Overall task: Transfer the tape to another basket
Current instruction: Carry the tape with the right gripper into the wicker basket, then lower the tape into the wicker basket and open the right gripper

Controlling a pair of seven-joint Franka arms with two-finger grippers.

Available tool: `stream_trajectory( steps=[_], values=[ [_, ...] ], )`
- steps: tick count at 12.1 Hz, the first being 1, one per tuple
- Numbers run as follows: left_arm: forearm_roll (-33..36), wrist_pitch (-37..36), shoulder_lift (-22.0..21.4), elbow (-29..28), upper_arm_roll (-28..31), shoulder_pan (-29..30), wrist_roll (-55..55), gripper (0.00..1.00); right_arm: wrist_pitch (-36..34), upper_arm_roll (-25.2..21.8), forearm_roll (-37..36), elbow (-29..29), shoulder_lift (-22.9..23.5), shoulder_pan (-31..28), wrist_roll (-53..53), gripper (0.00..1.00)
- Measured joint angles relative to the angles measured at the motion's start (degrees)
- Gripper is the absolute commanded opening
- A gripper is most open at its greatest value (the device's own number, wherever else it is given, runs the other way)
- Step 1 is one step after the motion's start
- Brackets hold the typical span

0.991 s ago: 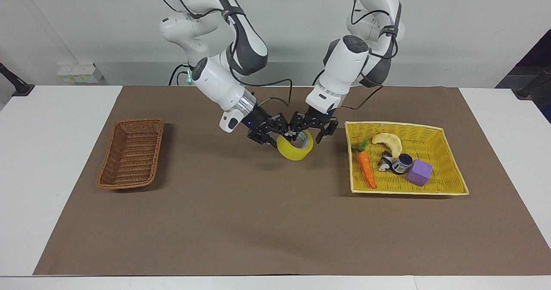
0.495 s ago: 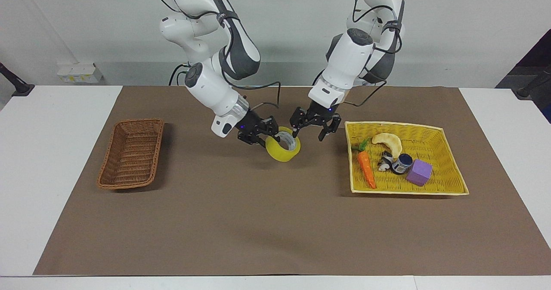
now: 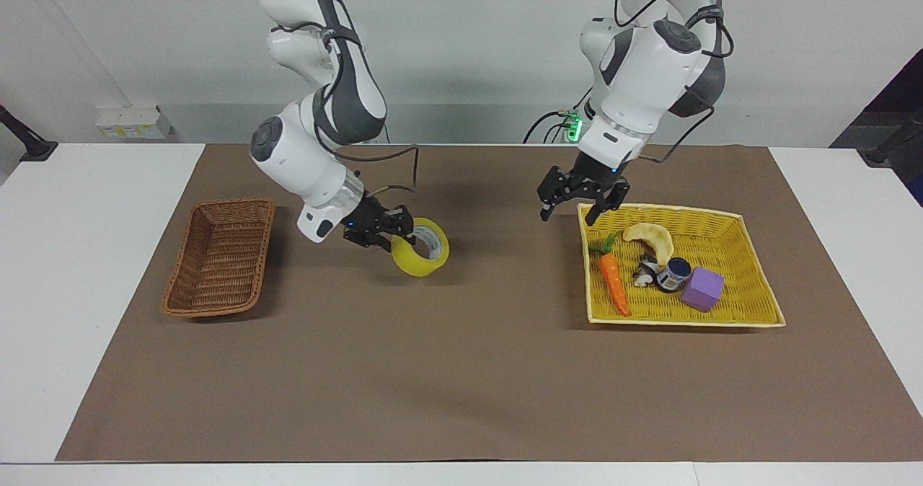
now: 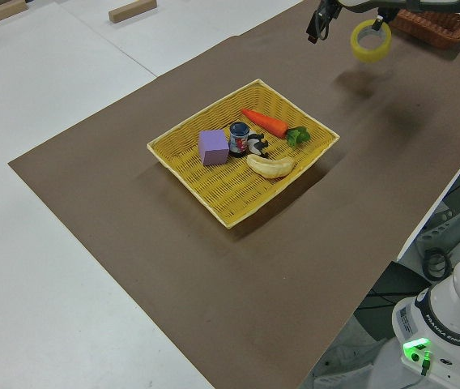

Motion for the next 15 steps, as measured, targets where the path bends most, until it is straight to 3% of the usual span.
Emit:
stream_trajectory(
  steps=[3,7,11,15],
  values=[
    [6.84,-5.13,-0.63,3.0,0.24,3.77,3.16,1.0,-5.87,-0.16,-10.47,4.29,-1.41,-3.78,3.96,0.0],
    [7.82,-16.67,-0.92,12.27,0.45,11.84,16.3,1.0,-12.07,-0.16,-20.36,7.34,-3.57,-8.31,5.29,0.0],
    [9.35,-28.79,-1.42,21.42,0.64,18.76,27.62,1.0,-14.01,-0.16,-29.63,7.19,-5.92,-13.67,5.55,0.0],
    [9.61,-33.21,-1.46,22.47,0.7,21.49,31.22,1.0,-13.77,-0.2,-33.38,1.88,-8.11,-23.99,0.22,0.0]
  ],
)
